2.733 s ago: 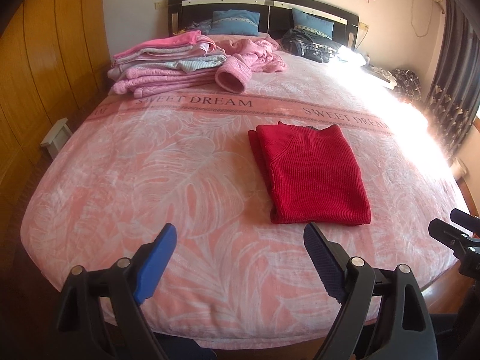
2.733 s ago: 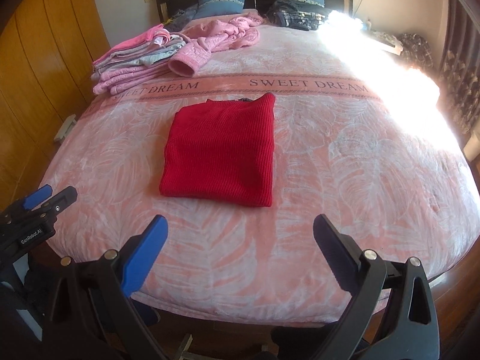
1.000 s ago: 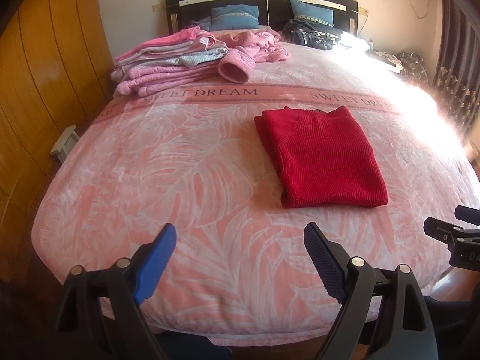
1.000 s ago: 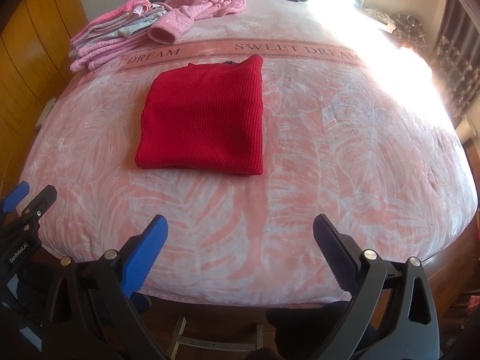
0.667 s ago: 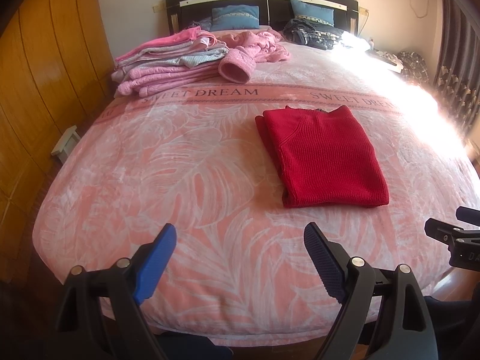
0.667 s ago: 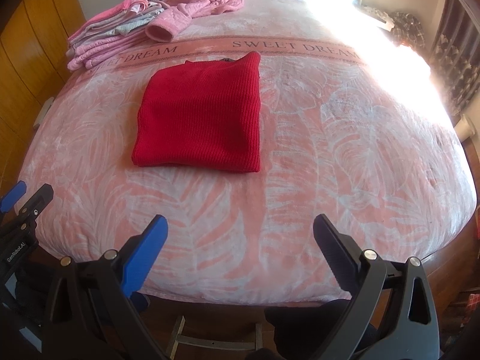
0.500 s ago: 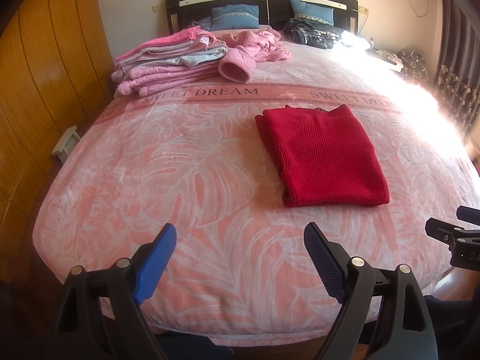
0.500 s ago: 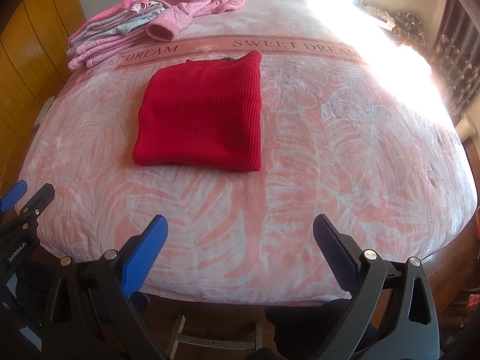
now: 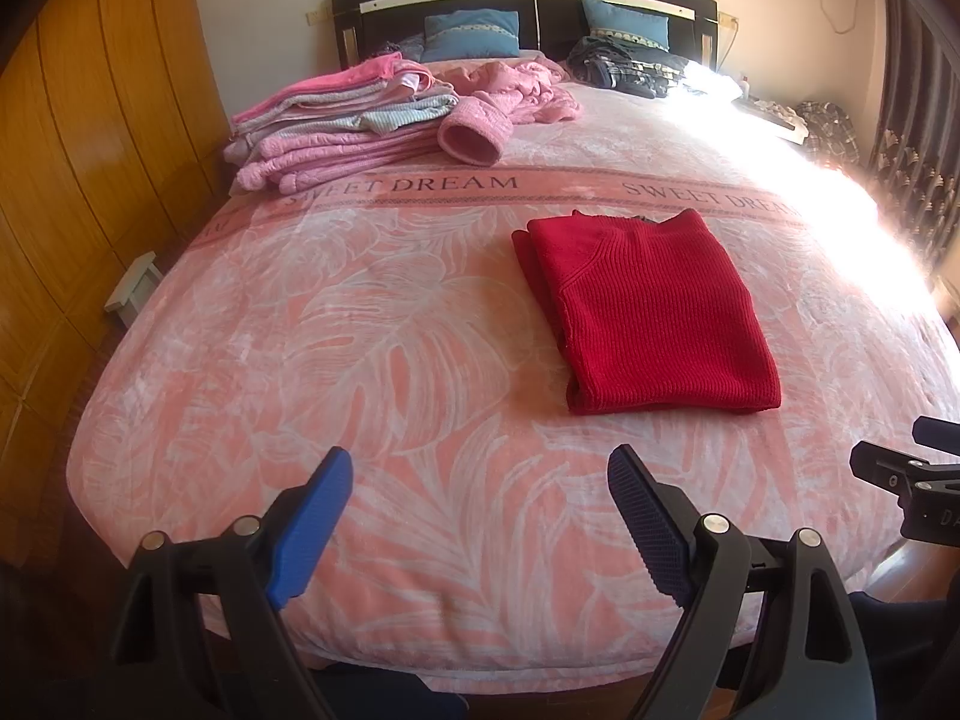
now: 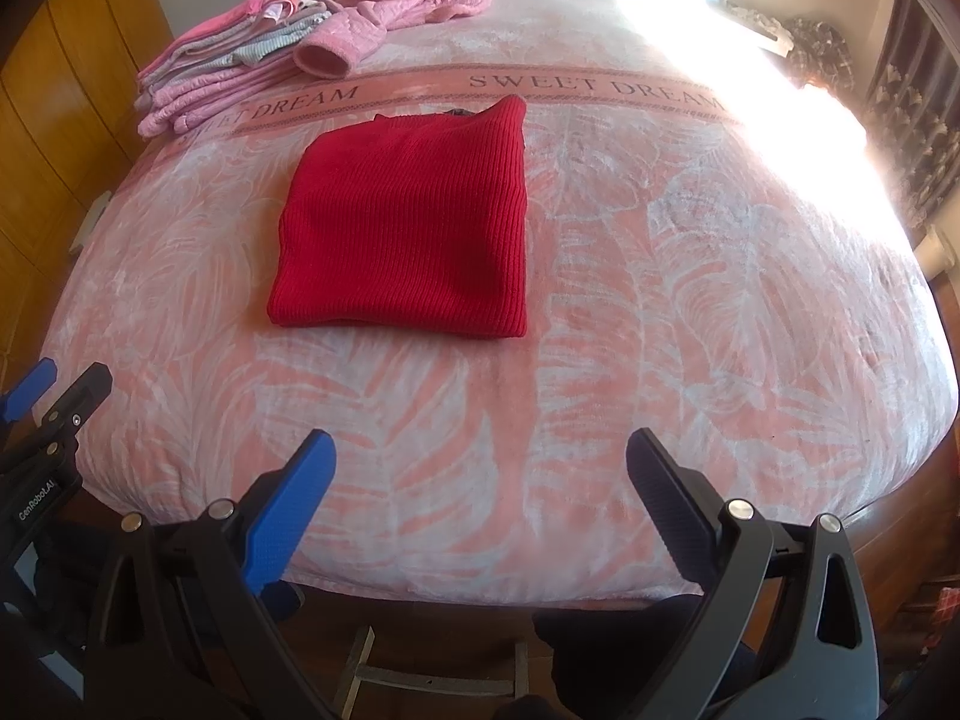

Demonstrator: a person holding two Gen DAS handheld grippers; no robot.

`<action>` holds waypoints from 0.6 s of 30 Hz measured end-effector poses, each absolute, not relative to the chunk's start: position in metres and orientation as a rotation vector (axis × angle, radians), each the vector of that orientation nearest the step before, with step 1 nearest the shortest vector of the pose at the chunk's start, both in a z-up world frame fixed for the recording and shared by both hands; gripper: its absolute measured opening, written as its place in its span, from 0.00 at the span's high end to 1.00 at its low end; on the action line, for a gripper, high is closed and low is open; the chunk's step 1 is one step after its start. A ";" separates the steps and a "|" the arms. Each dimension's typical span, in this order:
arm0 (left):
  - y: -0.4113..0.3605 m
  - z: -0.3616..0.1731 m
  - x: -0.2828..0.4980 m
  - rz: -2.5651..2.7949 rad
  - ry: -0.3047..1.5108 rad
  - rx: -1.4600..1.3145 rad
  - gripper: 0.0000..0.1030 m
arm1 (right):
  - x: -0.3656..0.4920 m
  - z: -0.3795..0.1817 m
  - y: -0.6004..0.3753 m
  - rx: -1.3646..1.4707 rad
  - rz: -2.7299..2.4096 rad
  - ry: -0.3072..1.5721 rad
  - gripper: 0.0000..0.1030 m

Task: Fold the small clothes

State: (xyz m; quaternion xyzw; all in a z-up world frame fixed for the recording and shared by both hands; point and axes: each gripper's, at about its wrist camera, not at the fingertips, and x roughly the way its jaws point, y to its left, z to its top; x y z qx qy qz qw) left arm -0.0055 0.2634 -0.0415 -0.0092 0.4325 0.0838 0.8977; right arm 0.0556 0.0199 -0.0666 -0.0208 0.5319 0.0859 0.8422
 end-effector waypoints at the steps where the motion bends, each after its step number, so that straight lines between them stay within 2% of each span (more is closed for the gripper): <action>1: 0.264 -0.041 -0.005 0.173 0.895 -0.020 0.15 | 0.055 -0.067 0.020 -0.044 0.182 1.124 0.06; 18: 0.265 -0.035 -0.008 0.178 0.861 -0.018 0.15 | 0.056 -0.072 0.022 -0.044 0.206 1.134 0.06</action>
